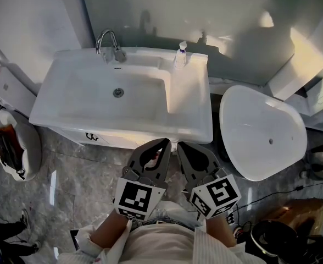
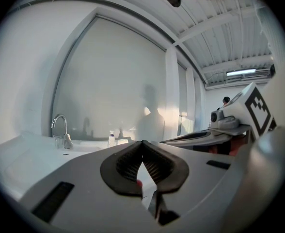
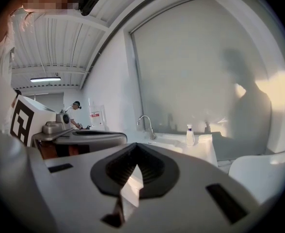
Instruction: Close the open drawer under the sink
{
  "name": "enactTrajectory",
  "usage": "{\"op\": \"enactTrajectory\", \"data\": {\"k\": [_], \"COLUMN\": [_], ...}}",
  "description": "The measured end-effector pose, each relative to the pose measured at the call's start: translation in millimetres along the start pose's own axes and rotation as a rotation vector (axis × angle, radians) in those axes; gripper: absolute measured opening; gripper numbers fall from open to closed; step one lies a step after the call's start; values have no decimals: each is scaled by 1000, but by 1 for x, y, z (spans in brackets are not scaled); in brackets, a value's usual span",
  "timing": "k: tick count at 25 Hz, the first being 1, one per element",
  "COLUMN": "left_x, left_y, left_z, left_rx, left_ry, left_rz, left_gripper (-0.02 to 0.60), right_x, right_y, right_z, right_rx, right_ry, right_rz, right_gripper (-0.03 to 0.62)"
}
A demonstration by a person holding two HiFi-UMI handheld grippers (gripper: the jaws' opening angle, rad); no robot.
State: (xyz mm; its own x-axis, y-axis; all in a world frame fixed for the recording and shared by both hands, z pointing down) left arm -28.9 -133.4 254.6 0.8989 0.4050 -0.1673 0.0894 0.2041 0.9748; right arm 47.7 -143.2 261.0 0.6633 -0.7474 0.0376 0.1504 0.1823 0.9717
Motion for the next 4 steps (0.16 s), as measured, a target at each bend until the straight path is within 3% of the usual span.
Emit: {"op": "enactTrajectory", "data": {"k": [4], "left_x": [-2], "left_y": [3], "left_z": [-1], "left_rx": [-6], "left_ry": [4], "left_rz": [4], "left_gripper": [15], "right_x": [-3], "right_y": [1], "right_z": [1], "right_rx": [-10], "right_ry": [-4], "right_rz": [-6], "right_gripper": [9]}}
Point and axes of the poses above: the fingertips, and each gripper's own axes: z forward along the fingers, x to its right, y out of its underside, the point moved 4 cm from there along -z, backward along the fingers, and after that the axes turned 5 degrees about -z, right-handed, at the moved point
